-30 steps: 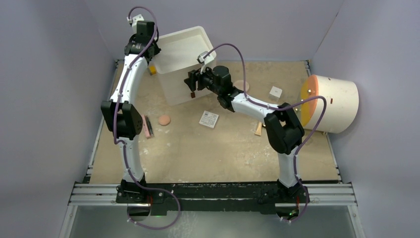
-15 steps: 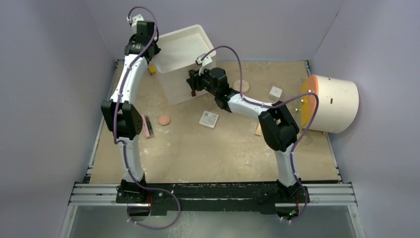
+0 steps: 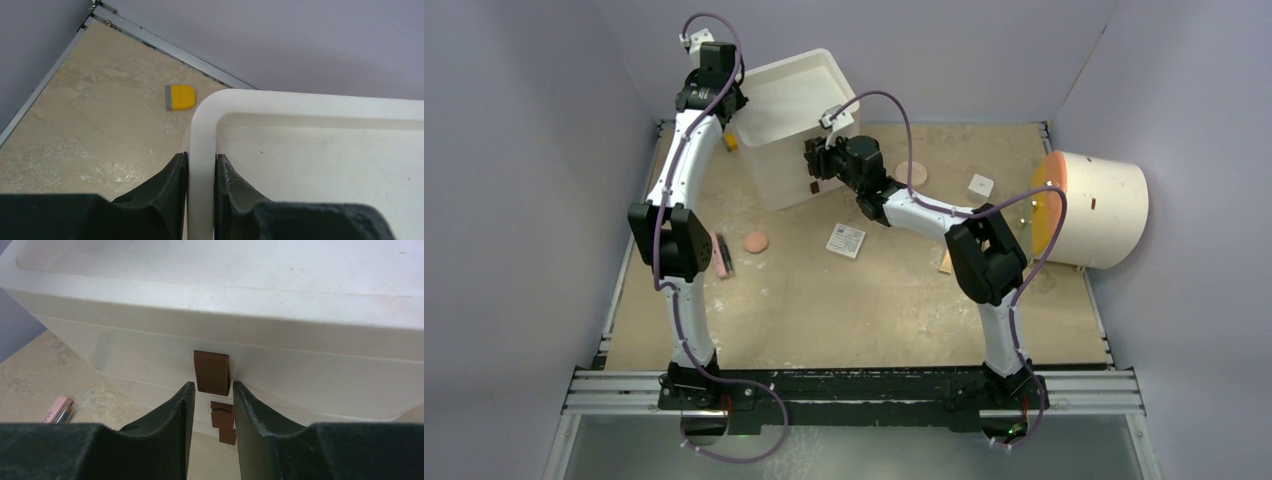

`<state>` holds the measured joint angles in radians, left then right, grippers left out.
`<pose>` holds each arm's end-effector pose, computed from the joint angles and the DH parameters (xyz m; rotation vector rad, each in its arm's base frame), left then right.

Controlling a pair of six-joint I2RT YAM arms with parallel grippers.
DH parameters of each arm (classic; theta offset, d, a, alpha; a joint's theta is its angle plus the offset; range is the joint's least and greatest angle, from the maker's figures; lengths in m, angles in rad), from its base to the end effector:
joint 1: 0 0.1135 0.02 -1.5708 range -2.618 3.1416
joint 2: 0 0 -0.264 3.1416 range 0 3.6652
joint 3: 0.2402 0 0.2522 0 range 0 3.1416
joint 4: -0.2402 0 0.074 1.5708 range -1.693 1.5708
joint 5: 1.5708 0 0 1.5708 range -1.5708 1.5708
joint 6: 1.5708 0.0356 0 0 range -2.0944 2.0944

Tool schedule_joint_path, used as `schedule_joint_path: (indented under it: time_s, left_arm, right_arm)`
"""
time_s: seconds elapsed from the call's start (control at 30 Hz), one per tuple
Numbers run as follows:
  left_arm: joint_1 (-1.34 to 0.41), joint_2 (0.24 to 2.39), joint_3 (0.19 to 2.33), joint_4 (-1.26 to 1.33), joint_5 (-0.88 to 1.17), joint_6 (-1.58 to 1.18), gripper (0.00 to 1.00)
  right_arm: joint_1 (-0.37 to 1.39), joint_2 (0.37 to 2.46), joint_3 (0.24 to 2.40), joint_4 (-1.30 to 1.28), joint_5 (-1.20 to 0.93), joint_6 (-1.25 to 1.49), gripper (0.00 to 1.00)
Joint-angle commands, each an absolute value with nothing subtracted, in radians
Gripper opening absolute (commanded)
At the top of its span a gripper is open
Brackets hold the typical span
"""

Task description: Organize the makeup

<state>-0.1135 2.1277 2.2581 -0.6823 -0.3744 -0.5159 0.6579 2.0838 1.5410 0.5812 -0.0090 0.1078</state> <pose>0.4842 -0.0421 0.3728 -0.6280 1.9836 0.0149 0.3953 0.3059 0.2726 -0.4320 1.5037 0.6139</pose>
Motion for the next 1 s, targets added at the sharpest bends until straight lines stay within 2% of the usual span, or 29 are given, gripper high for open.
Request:
schedule_joint_path:
  time_s: [0.0,0.13,0.23,0.53,0.97]
  left_arm:
    - [-0.094,2.134,2.228,-0.704,-0.334,-0.571,0.0]
    - [-0.094,2.132,2.224,-0.704,-0.333,-0.569,0.0]
    - [-0.094,2.132,2.223,-0.704,-0.336,-0.565,0.0]
    - [-0.094,2.147,2.238,-0.709,-0.341,-0.575,0.0]
    - [-0.098,2.212,2.313,-0.762,-0.392,-0.626,0.0]
  right_arm:
    - [0.658,2.062,1.62,0.666,0.037,0.07,0.35]
    - [0.658,2.069,1.636,0.657,0.032,0.068,0.18]
    - [0.658,2.069,1.637,0.653,0.031,0.07,0.0]
    - [0.658,1.997,1.529,0.661,0.047,0.054,0.0]
    - [0.669,1.698,1.178,0.645,0.088,0.052,0.0]
